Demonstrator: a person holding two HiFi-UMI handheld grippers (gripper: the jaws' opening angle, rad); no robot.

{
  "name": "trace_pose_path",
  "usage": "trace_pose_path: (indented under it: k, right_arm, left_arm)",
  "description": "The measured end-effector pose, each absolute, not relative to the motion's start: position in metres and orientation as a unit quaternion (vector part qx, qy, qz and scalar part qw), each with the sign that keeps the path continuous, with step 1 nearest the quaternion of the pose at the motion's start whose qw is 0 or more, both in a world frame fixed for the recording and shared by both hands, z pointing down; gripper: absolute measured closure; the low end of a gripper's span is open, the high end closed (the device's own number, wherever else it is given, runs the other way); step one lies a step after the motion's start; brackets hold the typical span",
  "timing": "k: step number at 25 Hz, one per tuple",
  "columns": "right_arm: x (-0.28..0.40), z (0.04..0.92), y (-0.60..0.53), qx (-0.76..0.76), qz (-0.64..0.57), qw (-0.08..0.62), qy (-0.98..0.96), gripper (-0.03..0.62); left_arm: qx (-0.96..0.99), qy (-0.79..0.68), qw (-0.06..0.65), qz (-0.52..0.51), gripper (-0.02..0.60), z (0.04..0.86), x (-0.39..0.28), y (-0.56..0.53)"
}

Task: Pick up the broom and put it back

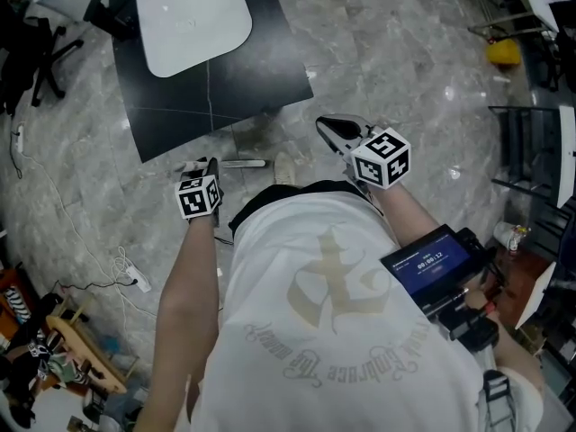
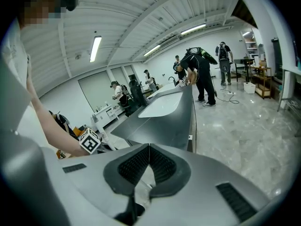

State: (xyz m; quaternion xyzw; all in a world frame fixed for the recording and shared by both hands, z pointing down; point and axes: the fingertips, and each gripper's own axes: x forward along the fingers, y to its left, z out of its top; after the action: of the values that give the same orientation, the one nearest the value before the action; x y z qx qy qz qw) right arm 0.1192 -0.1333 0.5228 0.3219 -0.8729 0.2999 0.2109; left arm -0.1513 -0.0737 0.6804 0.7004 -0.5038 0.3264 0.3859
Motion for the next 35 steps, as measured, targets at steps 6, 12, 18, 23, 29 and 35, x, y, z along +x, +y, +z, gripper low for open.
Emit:
trace_pose_path:
  k: [6,12,18,23,29,35]
  right_arm:
    - [0.129,0.526,-0.132,0.333,0.303,0.212,-0.867,0.576]
    - [0.136,0.531,-0.131,0.340,0.307,0.214,-0.863,0.576]
    - [0.144,0.531,-0.134,0.345,0.306,0.214,-0.861,0.576]
    - [0.141,0.532,-0.131,0.345,0.307,0.215,-0.860,0.576]
    - [0.143,0.533,-0.131,0.348,0.307,0.217,-0.859,0.576]
    - [0.149,0.535,-0.129,0.350,0.308,0.215,-0.858,0.576]
  left_arm:
    - [0.695,-0.509,0.392,0.323,0.485,0.686,-0.152,-0.093]
    - [0.690,-0.511,0.396,0.325,0.485,0.690,-0.157,-0.106]
    - [0.683,-0.523,0.400,0.315,0.485,0.691,-0.160,-0.114]
    - [0.675,-0.532,0.404,0.313,0.483,0.692,-0.169,-0.116]
    - [0.668,-0.538,0.407,0.315,0.483,0.694,-0.173,-0.123]
    - [0.663,-0.544,0.410,0.310,0.437,0.697,-0.173,-0.120]
